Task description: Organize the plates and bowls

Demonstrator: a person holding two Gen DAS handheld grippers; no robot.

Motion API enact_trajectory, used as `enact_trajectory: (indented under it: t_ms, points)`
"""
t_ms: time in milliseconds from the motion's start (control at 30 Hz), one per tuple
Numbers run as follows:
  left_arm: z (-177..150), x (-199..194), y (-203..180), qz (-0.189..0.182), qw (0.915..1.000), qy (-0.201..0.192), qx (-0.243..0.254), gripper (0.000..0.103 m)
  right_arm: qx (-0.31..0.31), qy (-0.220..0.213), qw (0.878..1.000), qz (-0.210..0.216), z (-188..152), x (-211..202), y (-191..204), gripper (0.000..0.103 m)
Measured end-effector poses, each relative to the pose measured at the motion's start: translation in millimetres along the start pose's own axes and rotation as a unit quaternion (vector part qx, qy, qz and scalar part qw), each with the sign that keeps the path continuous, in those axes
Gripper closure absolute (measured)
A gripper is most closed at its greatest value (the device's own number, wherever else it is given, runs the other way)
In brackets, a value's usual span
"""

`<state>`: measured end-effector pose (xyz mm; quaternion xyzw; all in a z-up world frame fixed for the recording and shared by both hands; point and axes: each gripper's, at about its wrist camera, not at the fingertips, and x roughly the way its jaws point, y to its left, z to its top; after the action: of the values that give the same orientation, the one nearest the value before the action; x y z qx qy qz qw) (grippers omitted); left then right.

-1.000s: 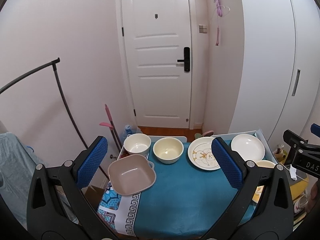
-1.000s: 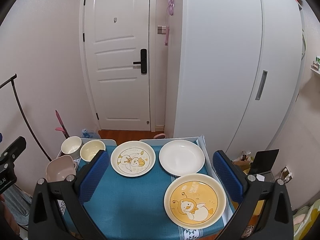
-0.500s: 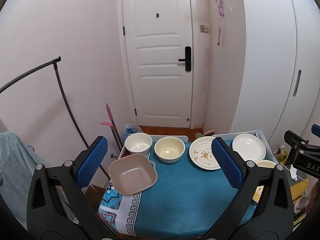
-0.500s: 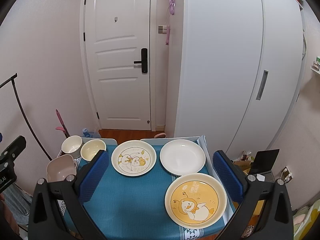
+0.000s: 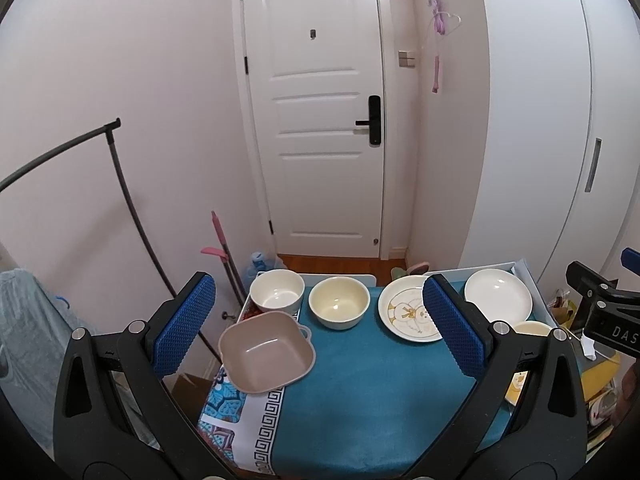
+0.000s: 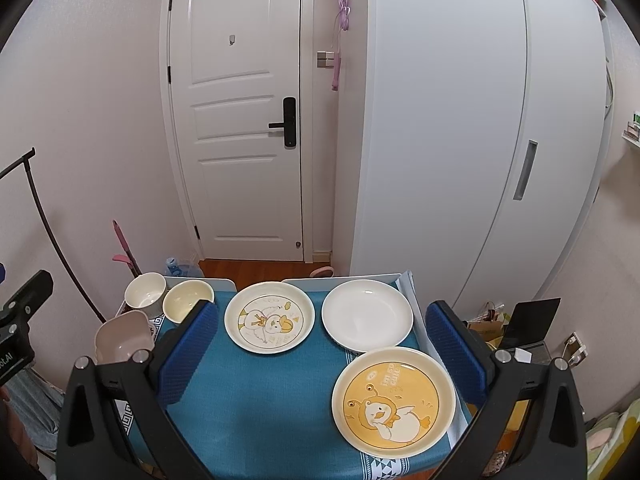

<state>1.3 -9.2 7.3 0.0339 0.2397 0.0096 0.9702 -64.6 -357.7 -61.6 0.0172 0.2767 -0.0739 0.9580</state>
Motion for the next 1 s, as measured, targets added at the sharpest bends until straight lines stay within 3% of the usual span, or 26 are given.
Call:
enact_trajectory:
  t_ms: [1000]
  points:
    - [14.2, 5.6, 14.5, -0.010, 0.9999, 0.002, -0.012, 0.000, 0.007, -0.002, 1.000, 0.001, 5.1, -0.1, 1.2, 0.000]
